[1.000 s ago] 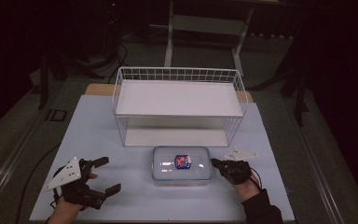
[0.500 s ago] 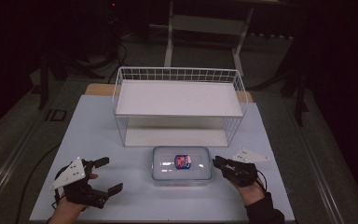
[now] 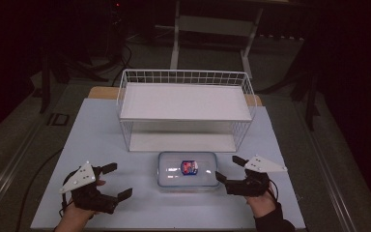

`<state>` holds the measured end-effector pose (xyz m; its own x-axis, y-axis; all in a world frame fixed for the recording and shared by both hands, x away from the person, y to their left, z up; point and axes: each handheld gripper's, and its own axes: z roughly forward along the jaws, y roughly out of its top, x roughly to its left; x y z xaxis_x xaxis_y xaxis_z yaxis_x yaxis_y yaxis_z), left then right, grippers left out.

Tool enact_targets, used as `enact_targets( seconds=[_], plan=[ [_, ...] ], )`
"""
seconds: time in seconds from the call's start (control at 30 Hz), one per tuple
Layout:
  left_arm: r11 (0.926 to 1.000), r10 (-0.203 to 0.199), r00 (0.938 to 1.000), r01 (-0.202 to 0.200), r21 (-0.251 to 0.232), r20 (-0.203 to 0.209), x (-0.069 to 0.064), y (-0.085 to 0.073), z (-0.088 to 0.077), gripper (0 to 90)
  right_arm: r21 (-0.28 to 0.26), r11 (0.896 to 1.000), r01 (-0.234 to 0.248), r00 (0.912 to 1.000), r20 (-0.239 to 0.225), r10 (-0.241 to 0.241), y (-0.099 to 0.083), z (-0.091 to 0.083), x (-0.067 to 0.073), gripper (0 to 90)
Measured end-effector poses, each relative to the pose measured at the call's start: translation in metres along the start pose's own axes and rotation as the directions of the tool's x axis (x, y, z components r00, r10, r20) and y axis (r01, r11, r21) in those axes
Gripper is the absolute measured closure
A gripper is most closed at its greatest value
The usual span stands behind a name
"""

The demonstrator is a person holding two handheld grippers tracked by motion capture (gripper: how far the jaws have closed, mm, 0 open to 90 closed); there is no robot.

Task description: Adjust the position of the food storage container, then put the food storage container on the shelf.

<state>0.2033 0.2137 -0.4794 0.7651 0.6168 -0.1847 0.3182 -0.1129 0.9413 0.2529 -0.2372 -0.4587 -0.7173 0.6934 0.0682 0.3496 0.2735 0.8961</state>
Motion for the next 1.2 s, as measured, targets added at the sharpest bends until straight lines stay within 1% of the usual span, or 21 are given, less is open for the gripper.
enact_targets(
  seconds=[0.13, 0.27, 0.3, 0.33, 0.43, 0.57, 0.67, 0.73, 0.77, 0.8, 0.83, 0.87, 0.9, 0.93, 0.97, 1.0, 1.03, 1.07, 1.13, 1.17, 1.2],
  plan=[
    [0.9997, -0.023, 0.9997, 0.023, 0.001, 0.011, 0.0, 0.012, 0.005, 0.0, 0.003, 1.0, 0.005, 0.9999, -0.016, -0.005, 0.004, -0.005, 0.003, 17.7],
    [0.9993, -0.026, 0.9996, 0.026, 0.026, 0.013, 0.0, 0.024, 0.01, 0.0, -0.005, 1.0, 0.019, 0.9996, 0.021, -0.019, 0.007, -0.009, 0.004, 16.5],
    [0.9977, -0.032, 0.9994, 0.031, 0.059, 0.01, 0.0, 0.03, 0.015, 0.0, -0.038, 0.999, 0.028, 0.999, 0.036, -0.027, 0.009, -0.014, 0.006, 14.6],
    [0.9977, -0.032, 0.9994, 0.031, 0.059, 0.01, 0.0, 0.03, 0.015, 0.0, -0.038, 0.999, 0.028, 0.999, 0.036, -0.027, 0.009, -0.014, 0.006, 14.6],
    [0.9917, -0.078, 0.9964, 0.074, 0.105, 0.034, 0.001, 0.041, 0.027, 0.0, -0.067, 0.996, 0.062, 0.9968, 0.054, -0.059, 0.012, -0.019, 0.007, 14.8],
    [0.9881, -0.086, 0.9953, 0.08, 0.132, 0.043, -0.001, 0.051, 0.042, 0.0, -0.064, 0.992, 0.107, 0.9924, 0.069, -0.102, 0.014, -0.019, 0.01, 15.2],
    [0.9857, -0.094, 0.9937, 0.084, 0.146, 0.061, -0.002, 0.054, 0.051, 0.0, -0.069, 0.991, 0.114, 0.9919, 0.064, -0.109, 0.014, -0.019, 0.011, 15.3],
    [0.9822, -0.111, 0.9919, 0.1, 0.159, 0.063, -0.001, 0.056, 0.06, 0.0, -0.064, 0.992, 0.112, 0.9914, 0.075, -0.107, 0.014, -0.019, 0.012, 14.4],
    [0.9758, -0.146, 0.9867, 0.132, 0.174, 0.071, 0.002, 0.055, 0.07, 0.0, -0.066, 0.992, 0.106, 0.9915, 0.082, -0.101, 0.013, -0.02, 0.012, 13.7],
    [0.9758, -0.146, 0.9867, 0.132, 0.174, 0.071, 0.002, 0.055, 0.07, 0.0, -0.066, 0.992, 0.106, 0.9915, 0.082, -0.101, 0.013, -0.02, 0.012, 13.7],
    [0.9648, -0.185, 0.9803, 0.167, 0.203, 0.071, 0.006, 0.054, 0.078, 0.0, -0.077, 0.993, 0.093, 0.9924, 0.087, -0.086, 0.013, -0.021, 0.012, 12.1],
    [0.9648, -0.185, 0.9803, 0.167, 0.203, 0.071, 0.006, 0.054, 0.078, 0.0, -0.077, 0.993, 0.093, 0.9924, 0.087, -0.086, 0.013, -0.021, 0.012, 12.1],
    [0.9483, -0.244, 0.9662, 0.219, 0.23, 0.085, 0.012, 0.051, 0.087, 0.0, -0.09, 0.994, 0.064, 0.9955, 0.075, -0.057, 0.013, -0.023, 0.01, 10.9],
    [0.9483, -0.244, 0.9662, 0.219, 0.23, 0.085, 0.012, 0.051, 0.087, 0.0, -0.09, 0.994, 0.064, 0.9955, 0.075, -0.057, 0.013, -0.023, 0.01, 10.9],
    [0.9279, -0.301, 0.9505, 0.273, 0.254, 0.078, 0.018, 0.046, 0.096, 0.0, -0.092, 0.995, 0.048, 0.9956, 0.084, -0.04, 0.014, -0.023, 0.009, 10.2],
    [0.9279, -0.301, 0.9505, 0.273, 0.254, 0.078, 0.018, 0.046, 0.096, 0.0, -0.092, 0.995, 0.048, 0.9956, 0.084, -0.04, 0.014, -0.023, 0.009, 10.2],
    [0.9124, -0.335, 0.9407, 0.309, 0.269, 0.056, 0.023, 0.042, 0.101, 0.0, -0.085, 0.995, 0.046, 0.9935, 0.108, -0.037, 0.013, -0.021, 0.01, 10.2],
    [0.9124, -0.335, 0.9407, 0.309, 0.269, 0.056, 0.023, 0.042, 0.101, 0.0, -0.085, 0.995, 0.046, 0.9935, 0.108, -0.037, 0.013, -0.021, 0.01, 10.2],
    [0.8911, -0.378, 0.9249, 0.351, 0.288, 0.042, 0.029, 0.037, 0.108, 0.0, -0.092, 0.995, 0.036, 0.9943, 0.103, -0.026, 0.013, -0.021, 0.011, 9.9],
    [0.8699, -0.419, 0.9071, 0.391, 0.301, 0.035, 0.033, 0.032, 0.112, 0.0, -0.079, 0.996, 0.041, 0.9934, 0.11, -0.032, 0.012, -0.019, 0.012, 9.9],
    [0.8699, -0.419, 0.9071, 0.391, 0.301, 0.035, 0.033, 0.032, 0.112, 0.0, -0.079, 0.996, 0.041, 0.9934, 0.11, -0.032, 0.012, -0.019, 0.012, 9.9]
  ],
)
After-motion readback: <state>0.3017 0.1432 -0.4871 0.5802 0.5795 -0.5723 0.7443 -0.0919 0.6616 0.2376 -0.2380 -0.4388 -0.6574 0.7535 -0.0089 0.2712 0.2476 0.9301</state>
